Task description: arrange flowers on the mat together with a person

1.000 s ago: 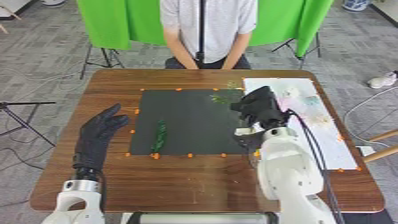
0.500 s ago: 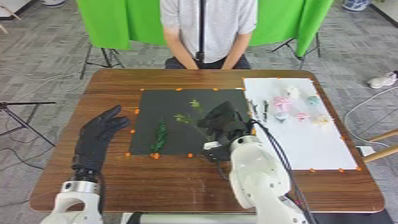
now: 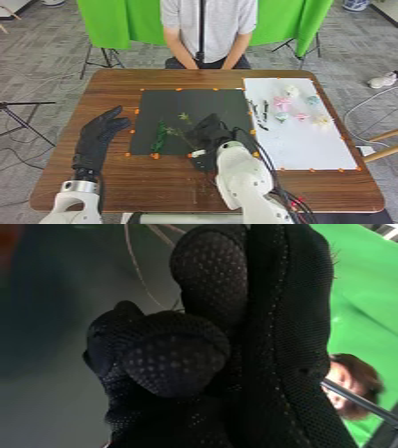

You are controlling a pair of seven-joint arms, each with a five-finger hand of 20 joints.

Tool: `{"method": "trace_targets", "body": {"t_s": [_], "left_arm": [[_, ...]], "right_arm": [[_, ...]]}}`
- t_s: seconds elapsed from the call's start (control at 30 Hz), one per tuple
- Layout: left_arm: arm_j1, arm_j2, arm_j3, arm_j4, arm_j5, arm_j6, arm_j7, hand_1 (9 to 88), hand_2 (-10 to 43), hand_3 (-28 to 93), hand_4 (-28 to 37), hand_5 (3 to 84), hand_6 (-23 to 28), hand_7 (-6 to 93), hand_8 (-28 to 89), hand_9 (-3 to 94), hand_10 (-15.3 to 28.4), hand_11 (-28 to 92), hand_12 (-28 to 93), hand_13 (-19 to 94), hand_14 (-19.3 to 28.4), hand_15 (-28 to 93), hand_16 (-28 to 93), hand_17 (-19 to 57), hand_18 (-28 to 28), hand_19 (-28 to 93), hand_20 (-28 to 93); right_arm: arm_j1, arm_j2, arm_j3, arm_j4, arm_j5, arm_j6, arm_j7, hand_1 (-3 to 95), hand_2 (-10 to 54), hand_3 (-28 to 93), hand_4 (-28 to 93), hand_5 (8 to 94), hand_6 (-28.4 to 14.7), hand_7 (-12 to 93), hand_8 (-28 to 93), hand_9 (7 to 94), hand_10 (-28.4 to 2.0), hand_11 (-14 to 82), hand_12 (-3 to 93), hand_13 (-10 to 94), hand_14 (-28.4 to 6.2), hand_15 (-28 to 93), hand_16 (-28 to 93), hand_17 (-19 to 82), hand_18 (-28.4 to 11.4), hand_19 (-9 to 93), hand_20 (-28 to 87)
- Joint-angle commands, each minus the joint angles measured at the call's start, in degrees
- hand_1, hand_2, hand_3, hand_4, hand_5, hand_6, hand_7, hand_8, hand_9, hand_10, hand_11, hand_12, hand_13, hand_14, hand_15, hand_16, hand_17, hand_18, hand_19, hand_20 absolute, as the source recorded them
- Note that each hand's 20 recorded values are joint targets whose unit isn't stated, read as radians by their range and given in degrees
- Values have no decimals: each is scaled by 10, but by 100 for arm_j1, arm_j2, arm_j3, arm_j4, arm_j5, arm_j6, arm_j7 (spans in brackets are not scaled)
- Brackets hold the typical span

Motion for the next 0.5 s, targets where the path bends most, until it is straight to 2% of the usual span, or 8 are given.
{"method": "trace_targets", "body": {"t_s": [0.03, 0.5], "left_arm": [[85, -4, -19, -20, 36, 35, -79, 220, -23, 674, -208, 500, 32, 121, -50, 509, 155, 225, 169, 379, 189, 273, 41, 48, 146, 120, 208], [57, -15, 0, -8, 48, -8, -97, 220, -23, 673, -207, 500, 32, 121, -49, 511, 156, 227, 169, 379, 189, 274, 40, 48, 146, 120, 208]], "right_arm": [[67, -167, -156, 193, 180, 396, 103, 877, -95, -283, 461, 875, -3, 249, 140, 937, -80, 345, 215, 937, 20, 605, 163, 626, -149, 916, 269], [154, -264, -107, 428, 221, 592, -83, 854, -95, -283, 459, 861, -6, 263, 138, 937, -85, 332, 215, 937, 17, 590, 160, 618, -149, 916, 264]]}}
